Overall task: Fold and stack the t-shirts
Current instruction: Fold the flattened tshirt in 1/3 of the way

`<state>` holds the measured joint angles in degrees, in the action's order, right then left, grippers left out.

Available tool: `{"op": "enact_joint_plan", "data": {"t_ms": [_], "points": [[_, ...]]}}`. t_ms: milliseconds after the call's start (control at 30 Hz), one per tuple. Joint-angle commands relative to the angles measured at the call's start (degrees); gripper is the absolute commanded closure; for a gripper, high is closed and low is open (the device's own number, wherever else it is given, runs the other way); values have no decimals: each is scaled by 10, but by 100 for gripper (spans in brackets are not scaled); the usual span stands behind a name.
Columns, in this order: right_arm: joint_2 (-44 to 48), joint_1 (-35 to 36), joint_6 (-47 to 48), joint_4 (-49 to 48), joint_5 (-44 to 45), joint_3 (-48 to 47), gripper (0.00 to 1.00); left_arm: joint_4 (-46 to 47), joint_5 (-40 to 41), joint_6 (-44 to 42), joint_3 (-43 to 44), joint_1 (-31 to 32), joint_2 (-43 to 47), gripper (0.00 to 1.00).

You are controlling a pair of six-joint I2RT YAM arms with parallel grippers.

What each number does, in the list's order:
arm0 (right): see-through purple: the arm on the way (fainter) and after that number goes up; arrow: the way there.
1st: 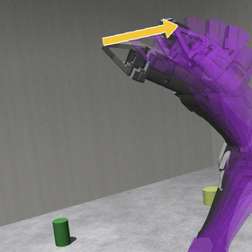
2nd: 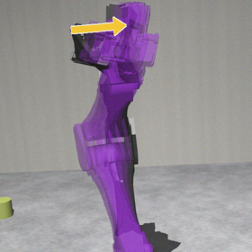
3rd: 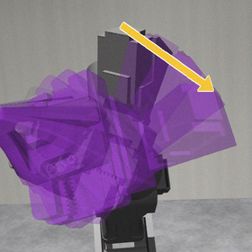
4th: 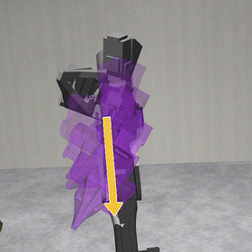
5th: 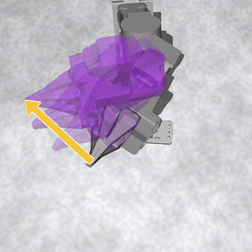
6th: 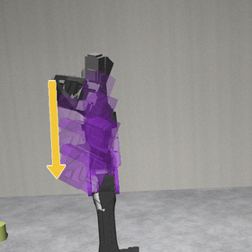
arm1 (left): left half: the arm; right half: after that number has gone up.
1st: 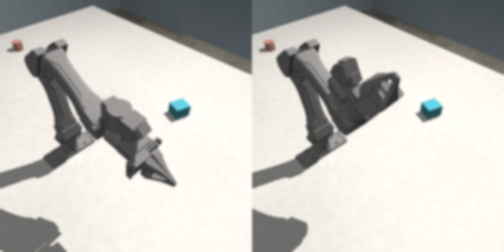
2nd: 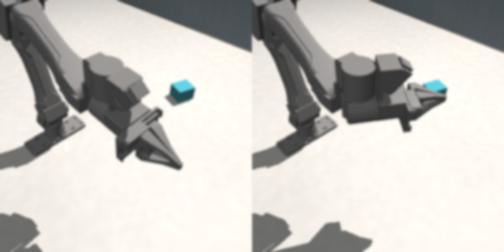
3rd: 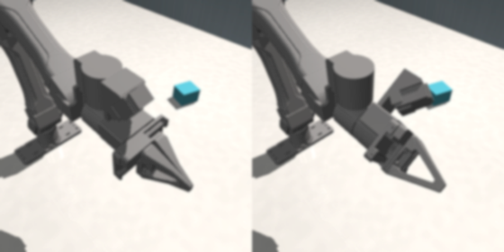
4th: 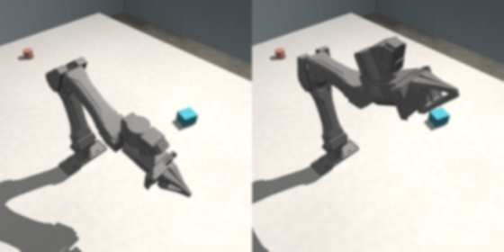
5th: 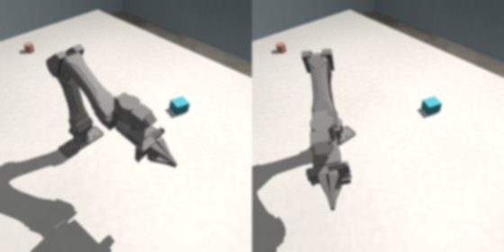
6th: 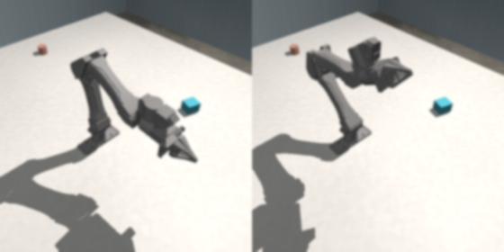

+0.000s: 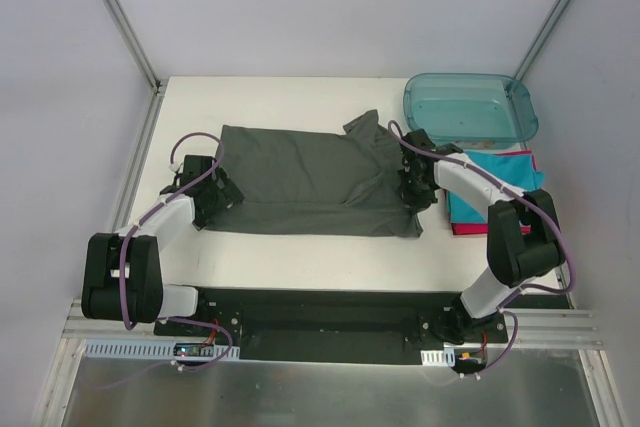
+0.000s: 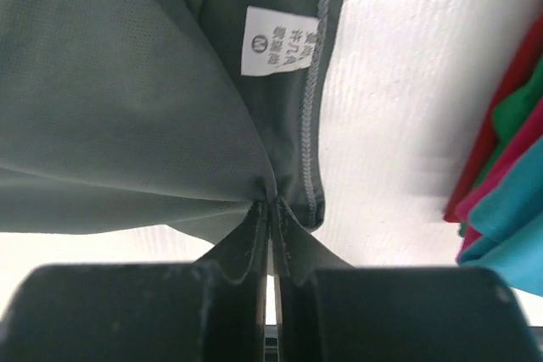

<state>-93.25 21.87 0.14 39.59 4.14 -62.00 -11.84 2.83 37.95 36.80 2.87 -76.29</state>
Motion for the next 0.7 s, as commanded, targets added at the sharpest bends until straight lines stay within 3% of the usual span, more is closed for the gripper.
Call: {"op": "enact_joint_plan", "data": {"t_ms": [0,233,267,333,400,467,567,600,667], "points": [[-21,-9,19,54,58,-35,95,-30,32,-18,-7,-9,2,1],[-48,-13,35,41,66,-47,71,-33,8,-31,0,-9,-7,1],[-49,-12,35,43,63,-53,62,-33,1,-33,1,-9,-8,1],[-43,-11,35,44,51,-59,51,-33,-12,-37,4,-9,-4,1],[-25,-9,36,40,34,-59,32,-33,-25,-43,7,-9,0,1],[11,-3,35,21,17,-51,25,-33,-27,-46,8,-9,4,1],[47,4,35,-22,-84,-31,20,-32,-45,-46,10,-9,4,1],[53,5,30,-38,-124,-24,10,-33,-47,-46,11,-9,3,1],[53,12,21,-54,-174,-16,0,-33,-50,-45,12,-9,1,1]]}}
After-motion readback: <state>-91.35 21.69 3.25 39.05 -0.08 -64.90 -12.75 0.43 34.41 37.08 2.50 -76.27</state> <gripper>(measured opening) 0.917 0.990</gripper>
